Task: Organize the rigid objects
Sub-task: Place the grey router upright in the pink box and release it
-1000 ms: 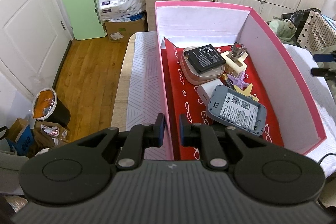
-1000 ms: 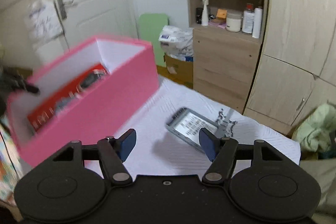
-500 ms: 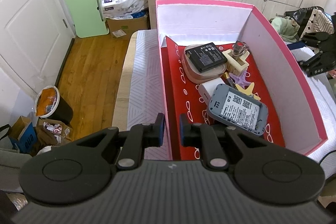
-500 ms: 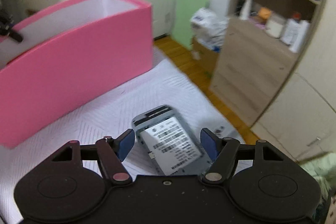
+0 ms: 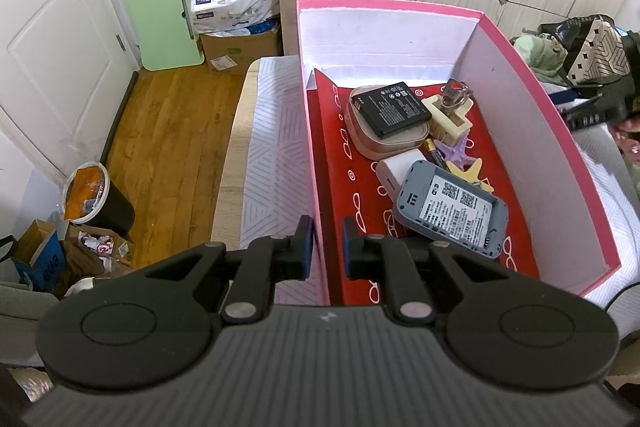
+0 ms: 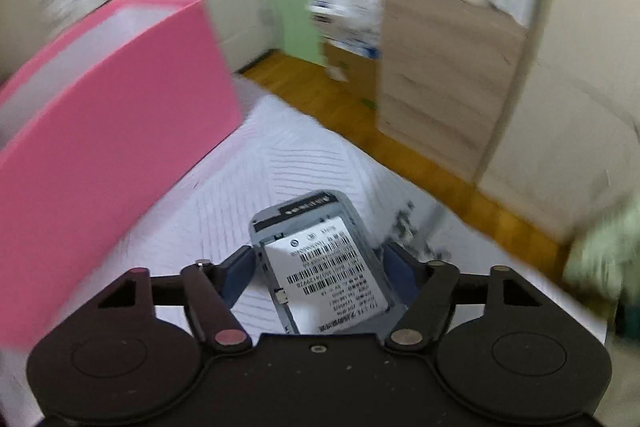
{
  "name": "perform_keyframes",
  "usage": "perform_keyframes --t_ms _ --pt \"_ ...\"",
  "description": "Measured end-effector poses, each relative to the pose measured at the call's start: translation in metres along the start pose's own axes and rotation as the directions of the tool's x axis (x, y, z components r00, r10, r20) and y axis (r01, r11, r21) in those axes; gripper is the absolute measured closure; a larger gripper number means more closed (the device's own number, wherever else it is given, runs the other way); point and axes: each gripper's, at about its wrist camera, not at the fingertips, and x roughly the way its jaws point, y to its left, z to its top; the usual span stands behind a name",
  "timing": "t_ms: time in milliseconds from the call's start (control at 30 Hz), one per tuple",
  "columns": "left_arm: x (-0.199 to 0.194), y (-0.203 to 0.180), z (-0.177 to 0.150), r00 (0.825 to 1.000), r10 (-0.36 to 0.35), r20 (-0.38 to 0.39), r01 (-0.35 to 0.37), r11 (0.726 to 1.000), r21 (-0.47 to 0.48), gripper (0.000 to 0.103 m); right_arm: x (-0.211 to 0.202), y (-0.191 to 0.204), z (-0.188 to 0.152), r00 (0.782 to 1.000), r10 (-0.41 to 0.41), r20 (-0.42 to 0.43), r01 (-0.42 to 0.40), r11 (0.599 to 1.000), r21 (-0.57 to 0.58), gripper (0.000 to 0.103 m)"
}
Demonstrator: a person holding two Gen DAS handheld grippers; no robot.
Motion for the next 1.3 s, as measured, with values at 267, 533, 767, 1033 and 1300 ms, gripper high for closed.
perform_keyframes --t_ms 267,533,767,1033,1300 --pt "-0.001 0.002 0.0 1.0 -0.004 0.001 0.004 1.0 -0.006 0.091 -0.015 -0.006 -0.008 0.997 0.005 -0.073 0.017 0.954 0.3 0.032" --pt "0.0 0.002 0.001 1.0 -0.005 0.001 0.005 1.0 -0.007 0.091 -0.009 0.023 -0.012 0.99 -0.127 -0.067 0.128 0.992 0.015 0.031" --pt "0.0 0.004 -0.001 1.0 -0.005 0.002 0.005 1.0 -0.008 0.091 -0.043 0.028 -0.026 0.991 -0.087 0.104 0.074 0.99 0.123 0.037" --pt "0.001 0.004 -0.002 1.0 -0.014 0.012 0.014 1.0 -0.015 0.091 -0.091 0.07 -0.032 0.955 -0.019 0.296 -0.006 0.997 0.081 0.037" --pt "0.002 0.006 -0.003 0.999 -0.022 0.029 0.024 0.999 -0.044 0.091 -0.13 0.122 -0.001 0.89 0.152 0.43 -0.152 0.988 -0.033 0.037"
